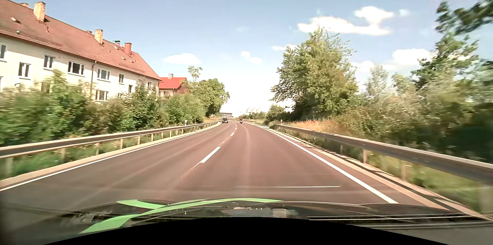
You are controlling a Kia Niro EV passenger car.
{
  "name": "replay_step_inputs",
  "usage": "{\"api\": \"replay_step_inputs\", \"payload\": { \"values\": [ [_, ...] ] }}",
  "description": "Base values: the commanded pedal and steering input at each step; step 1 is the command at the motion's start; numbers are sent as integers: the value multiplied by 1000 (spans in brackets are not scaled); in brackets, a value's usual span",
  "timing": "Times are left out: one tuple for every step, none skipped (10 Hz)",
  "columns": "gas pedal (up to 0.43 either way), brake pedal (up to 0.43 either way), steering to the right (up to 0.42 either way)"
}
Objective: Follow the waypoints while adhering to traffic rules and regulations
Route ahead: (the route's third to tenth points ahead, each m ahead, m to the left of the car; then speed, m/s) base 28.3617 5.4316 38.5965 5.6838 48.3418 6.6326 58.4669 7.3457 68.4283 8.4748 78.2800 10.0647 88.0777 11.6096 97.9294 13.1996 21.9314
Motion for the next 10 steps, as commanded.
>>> {"api": "replay_step_inputs", "payload": {
  "values": [
    [228,0,-15],
    [228,0,-15],
    [228,0,-15],
    [240,0,-15],
    [240,0,-15],
    [240,0,-15],
    [228,0,-15],
    [228,0,-15],
    [228,0,-15],
    [240,0,-15]
  ]
}}
